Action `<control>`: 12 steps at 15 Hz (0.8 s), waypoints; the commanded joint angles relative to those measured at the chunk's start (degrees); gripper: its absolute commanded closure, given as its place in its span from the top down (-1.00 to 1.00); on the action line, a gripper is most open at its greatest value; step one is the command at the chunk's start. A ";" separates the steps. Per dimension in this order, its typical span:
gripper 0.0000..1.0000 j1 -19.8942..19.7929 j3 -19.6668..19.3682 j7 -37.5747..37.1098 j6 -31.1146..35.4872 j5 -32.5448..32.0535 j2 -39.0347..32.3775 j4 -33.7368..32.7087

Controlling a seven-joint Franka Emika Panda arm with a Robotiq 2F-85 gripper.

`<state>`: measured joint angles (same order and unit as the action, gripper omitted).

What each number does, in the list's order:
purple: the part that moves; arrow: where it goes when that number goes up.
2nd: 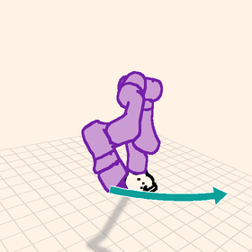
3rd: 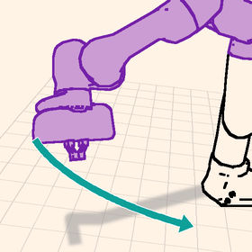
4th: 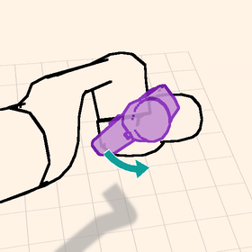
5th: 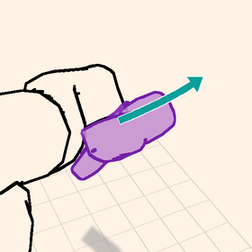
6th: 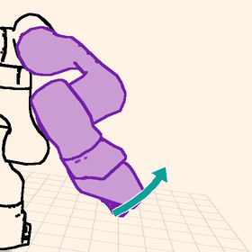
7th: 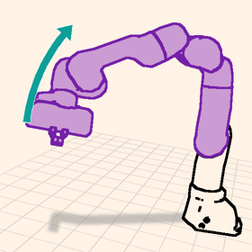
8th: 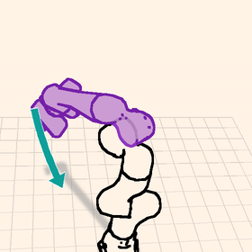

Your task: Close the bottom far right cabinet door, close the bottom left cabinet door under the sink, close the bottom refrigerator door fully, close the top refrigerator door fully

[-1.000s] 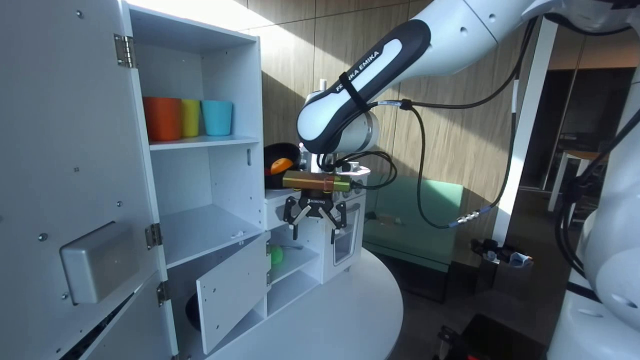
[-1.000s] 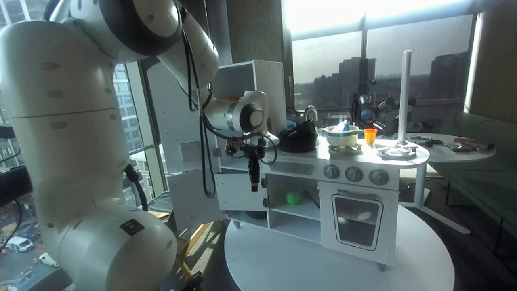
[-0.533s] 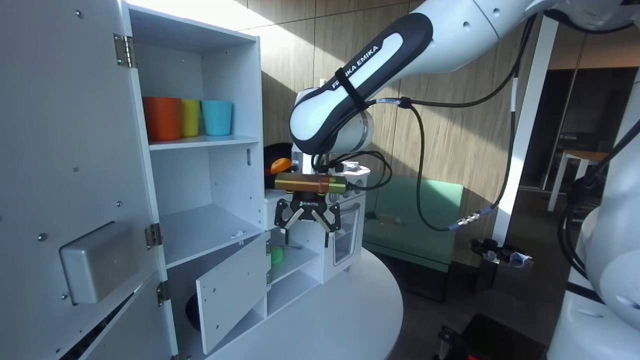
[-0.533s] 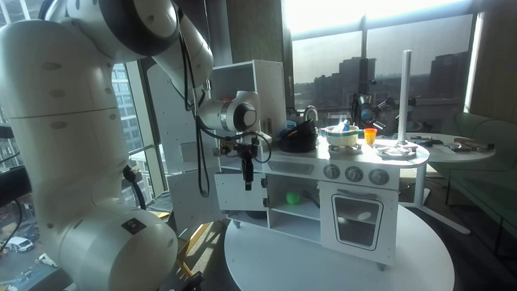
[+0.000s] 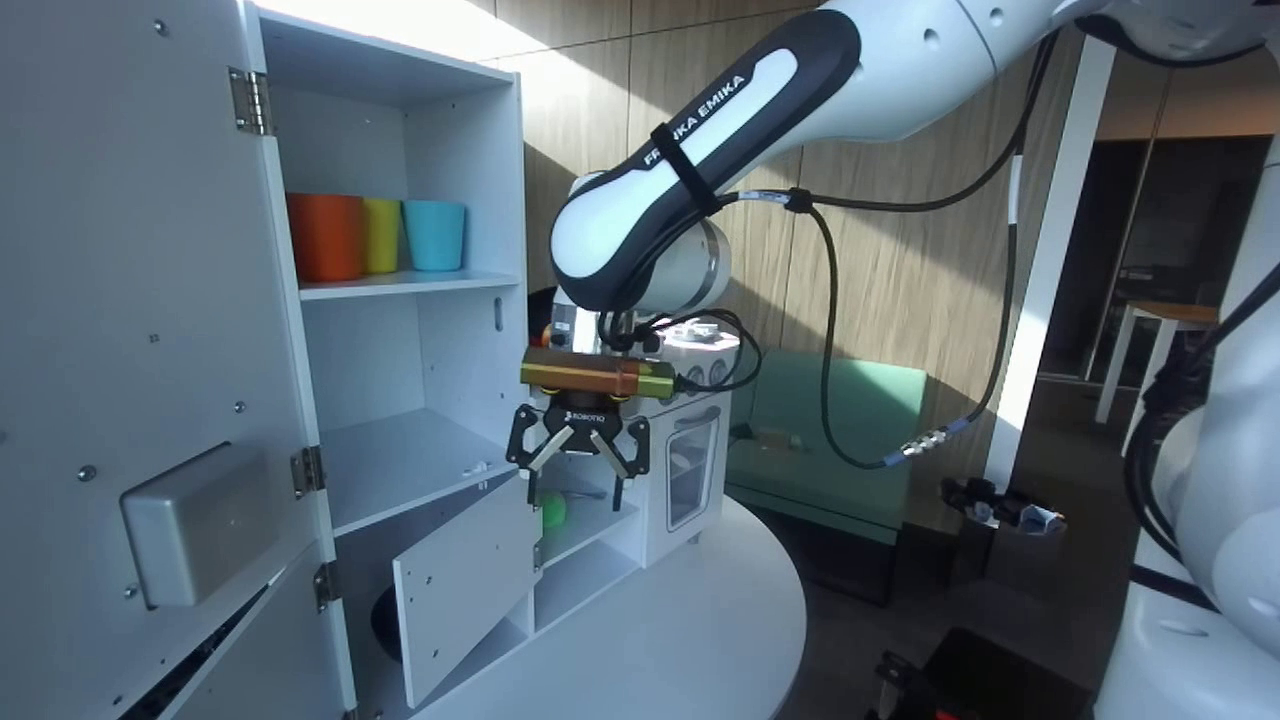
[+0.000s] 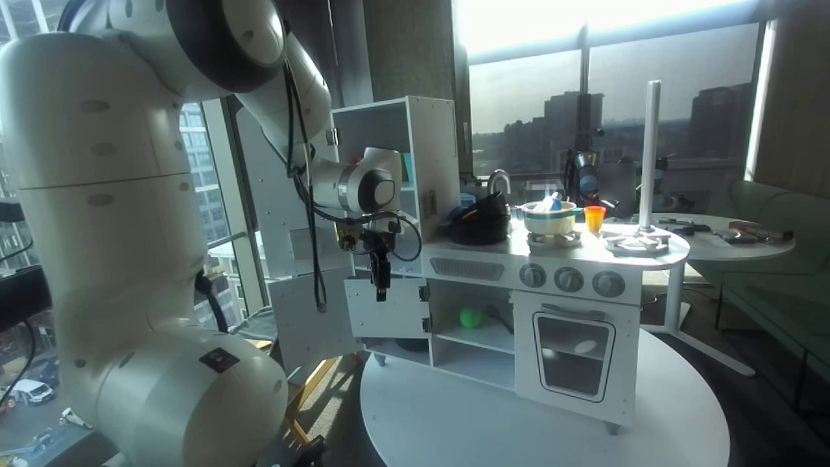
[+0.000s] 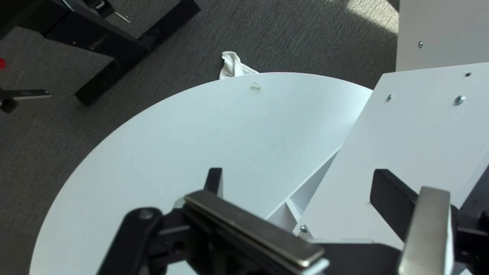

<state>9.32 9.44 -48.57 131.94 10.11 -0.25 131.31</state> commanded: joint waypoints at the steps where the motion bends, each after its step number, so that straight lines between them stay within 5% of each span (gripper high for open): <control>1: 1.00 1.75 1.67 2.62 4.13 3.65 -1.59 -3.53; 8: 1.00 4.09 4.27 11.12 12.39 11.81 -10.01 -8.94; 12: 1.00 4.62 5.18 15.09 11.70 14.98 -13.62 -11.06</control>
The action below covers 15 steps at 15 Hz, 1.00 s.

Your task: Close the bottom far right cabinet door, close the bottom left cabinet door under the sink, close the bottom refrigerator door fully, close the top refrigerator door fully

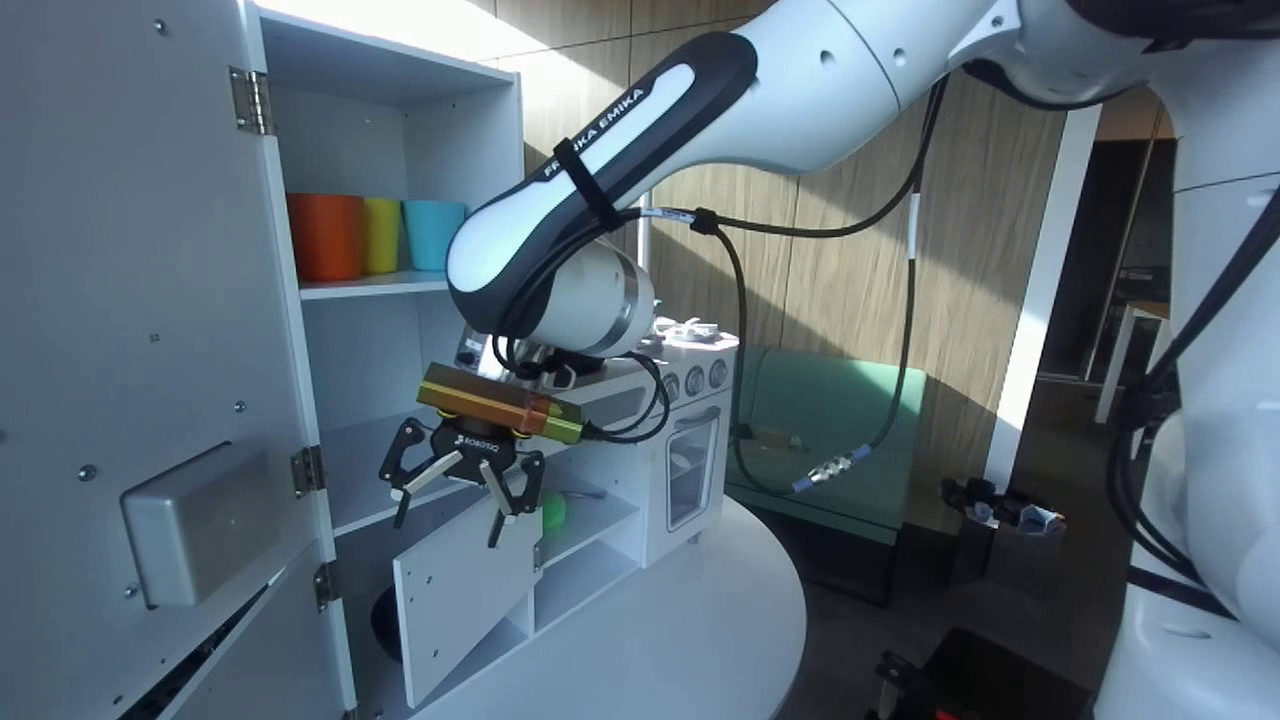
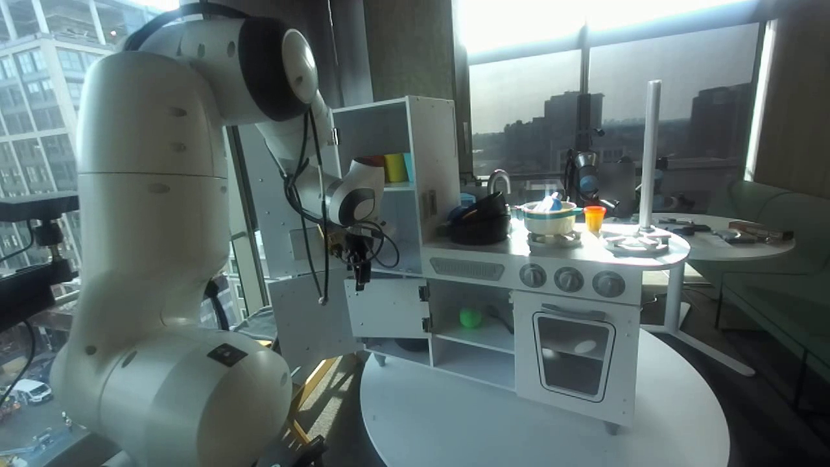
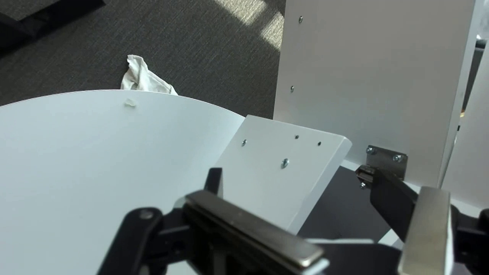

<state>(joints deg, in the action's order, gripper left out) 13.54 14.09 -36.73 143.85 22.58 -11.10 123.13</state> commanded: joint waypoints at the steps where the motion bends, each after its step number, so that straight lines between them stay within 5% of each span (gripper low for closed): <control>1: 1.00 0.40 0.68 3.82 -0.79 3.24 -3.17 -3.02; 10: 1.00 -0.38 -2.02 3.73 -2.18 1.55 -1.04 1.27; 15: 1.00 0.90 -6.27 -6.49 -17.01 -14.12 5.77 5.01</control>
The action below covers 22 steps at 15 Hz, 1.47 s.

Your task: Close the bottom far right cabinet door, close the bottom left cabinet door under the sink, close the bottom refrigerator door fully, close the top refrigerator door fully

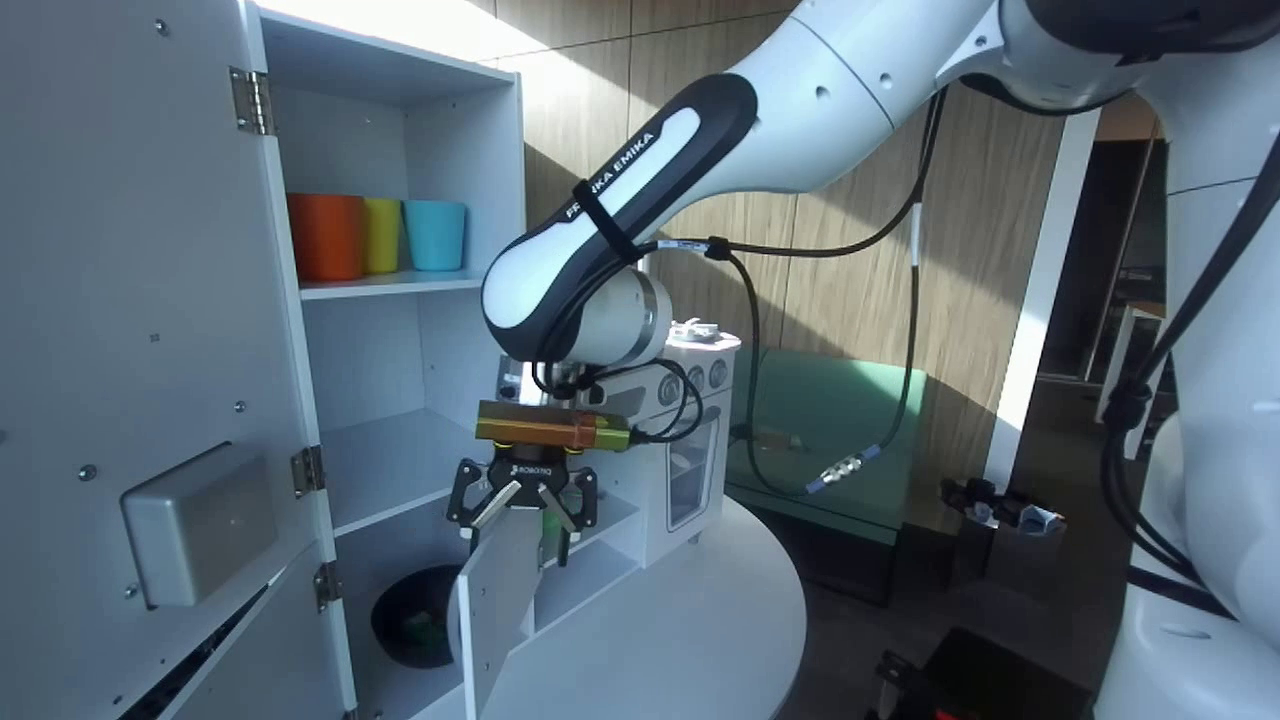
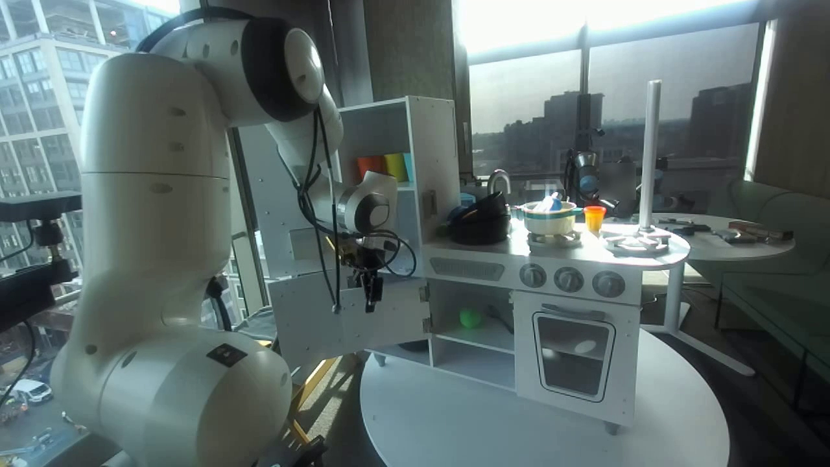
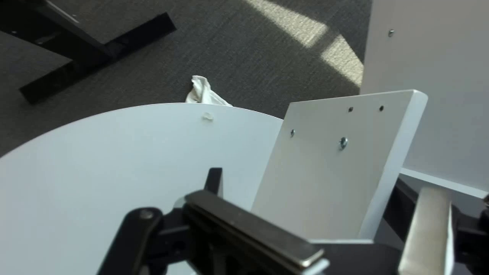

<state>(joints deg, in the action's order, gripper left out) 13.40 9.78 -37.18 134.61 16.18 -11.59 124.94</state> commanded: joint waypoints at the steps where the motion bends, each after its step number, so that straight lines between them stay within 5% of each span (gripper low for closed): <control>1: 1.00 0.98 -1.99 -7.97 -11.17 -11.07 7.48 3.39; 6: 1.00 -0.42 -0.96 -13.07 -27.66 -22.74 11.99 3.09; 9: 1.00 -1.29 -0.69 -12.94 -28.79 -23.52 14.26 3.15; 15: 1.00 -1.31 0.13 -4.77 -7.63 -7.35 15.31 9.63; 17: 1.00 -1.52 0.33 -3.45 1.76 -8.42 14.53 13.66; 22: 1.00 -3.71 -0.74 -13.99 17.51 -34.90 14.00 21.86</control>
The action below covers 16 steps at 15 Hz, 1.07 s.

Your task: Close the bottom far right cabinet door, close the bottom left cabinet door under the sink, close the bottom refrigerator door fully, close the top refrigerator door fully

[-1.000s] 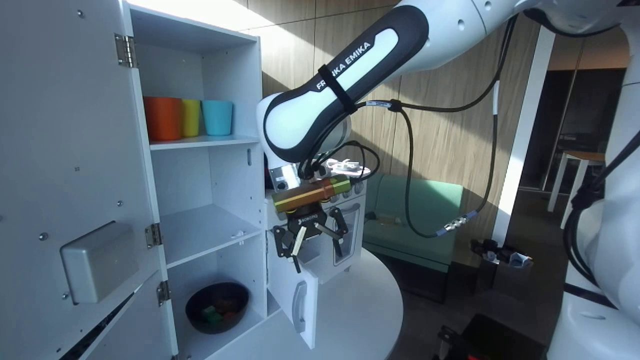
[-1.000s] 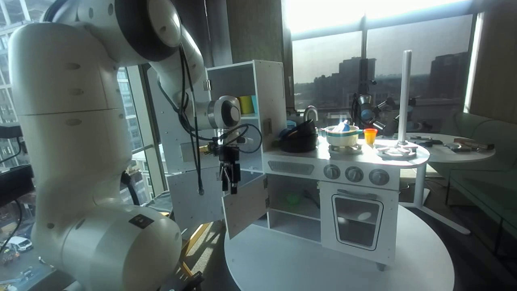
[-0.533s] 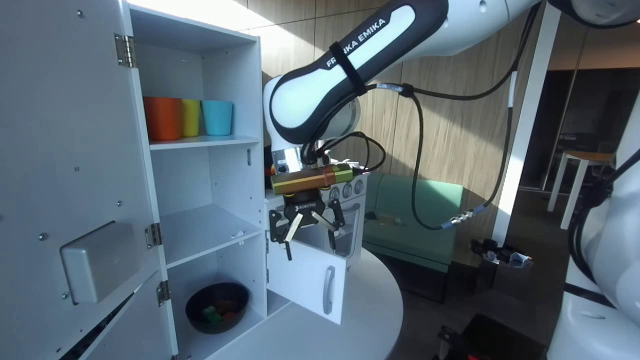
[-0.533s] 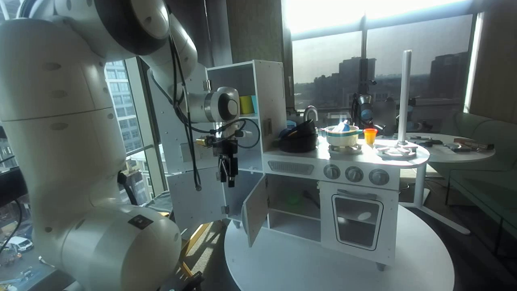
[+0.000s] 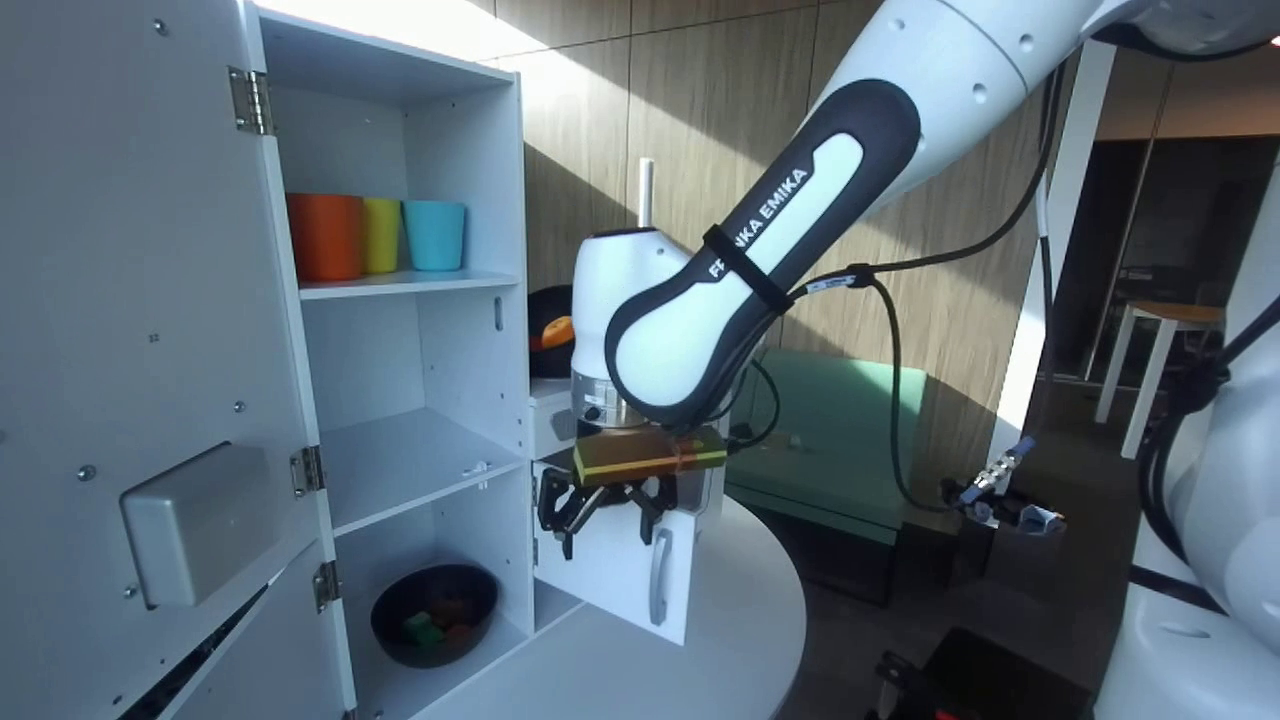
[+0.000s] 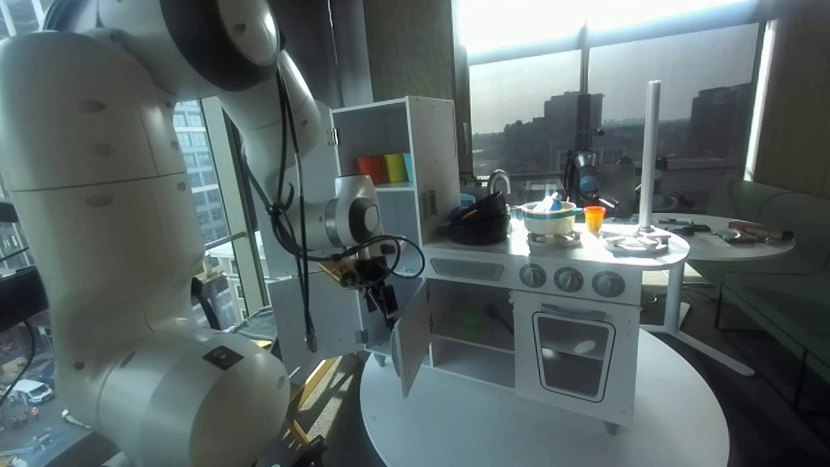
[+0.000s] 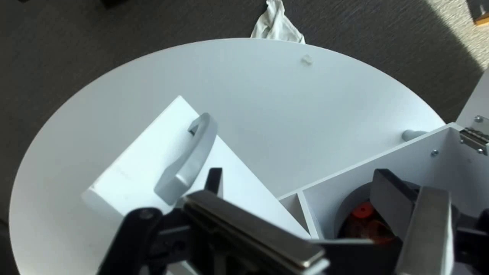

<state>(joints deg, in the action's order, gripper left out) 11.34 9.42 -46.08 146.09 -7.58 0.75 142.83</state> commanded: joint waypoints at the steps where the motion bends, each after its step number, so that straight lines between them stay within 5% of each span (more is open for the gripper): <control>1: 1.00 -2.28 -0.87 -7.23 6.59 -16.11 2.59 4.75; 8: 1.00 -7.94 -1.99 -32.51 7.92 -50.34 1.33 2.23; 16: 1.00 -8.21 -2.72 -50.29 -3.53 -68.39 -7.79 -4.15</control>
<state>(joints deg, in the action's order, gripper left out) 2.85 7.00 -90.31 146.49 -69.88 -2.75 142.59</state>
